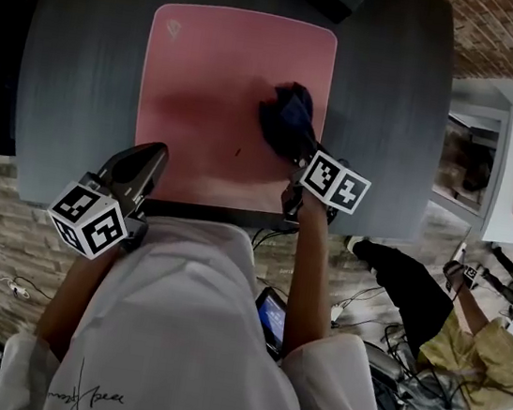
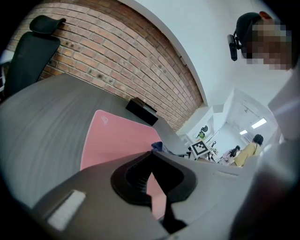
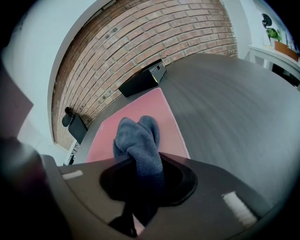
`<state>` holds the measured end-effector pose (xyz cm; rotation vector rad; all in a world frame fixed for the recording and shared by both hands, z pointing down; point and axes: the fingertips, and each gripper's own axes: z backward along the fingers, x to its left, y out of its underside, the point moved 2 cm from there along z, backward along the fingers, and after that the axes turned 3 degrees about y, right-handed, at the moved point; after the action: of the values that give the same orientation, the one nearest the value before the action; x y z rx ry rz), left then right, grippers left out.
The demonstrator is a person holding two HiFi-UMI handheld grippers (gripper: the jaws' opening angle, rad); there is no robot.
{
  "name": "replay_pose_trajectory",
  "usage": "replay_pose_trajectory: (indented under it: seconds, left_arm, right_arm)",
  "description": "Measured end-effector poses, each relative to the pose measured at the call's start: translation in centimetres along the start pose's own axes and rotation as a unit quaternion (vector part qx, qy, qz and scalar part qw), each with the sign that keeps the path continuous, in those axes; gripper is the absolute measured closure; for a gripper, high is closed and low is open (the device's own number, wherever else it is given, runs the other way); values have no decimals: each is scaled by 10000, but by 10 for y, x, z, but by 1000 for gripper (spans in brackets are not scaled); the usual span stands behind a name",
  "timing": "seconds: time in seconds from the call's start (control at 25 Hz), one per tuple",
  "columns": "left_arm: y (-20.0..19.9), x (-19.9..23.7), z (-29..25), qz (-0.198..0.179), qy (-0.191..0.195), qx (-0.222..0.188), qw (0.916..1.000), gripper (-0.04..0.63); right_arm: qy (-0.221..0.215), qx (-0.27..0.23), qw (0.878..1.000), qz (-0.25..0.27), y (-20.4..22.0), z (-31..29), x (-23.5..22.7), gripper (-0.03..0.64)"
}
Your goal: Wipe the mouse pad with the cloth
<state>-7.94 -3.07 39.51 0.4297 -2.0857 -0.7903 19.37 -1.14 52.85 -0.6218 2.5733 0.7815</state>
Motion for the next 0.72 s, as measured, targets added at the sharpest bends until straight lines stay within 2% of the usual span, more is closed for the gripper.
replay_pose_trajectory:
  seconds: [0.16,0.72]
  left_arm:
    - [3,-3,-4,-44,64,113,9999,581]
    - [4,-4,-9,24,23,117,9999,581]
  right_arm:
    - [44,-30,10000,-42,-5,-2,0,537]
    - [47,-98,9999,-65,-22,-7,-5,535]
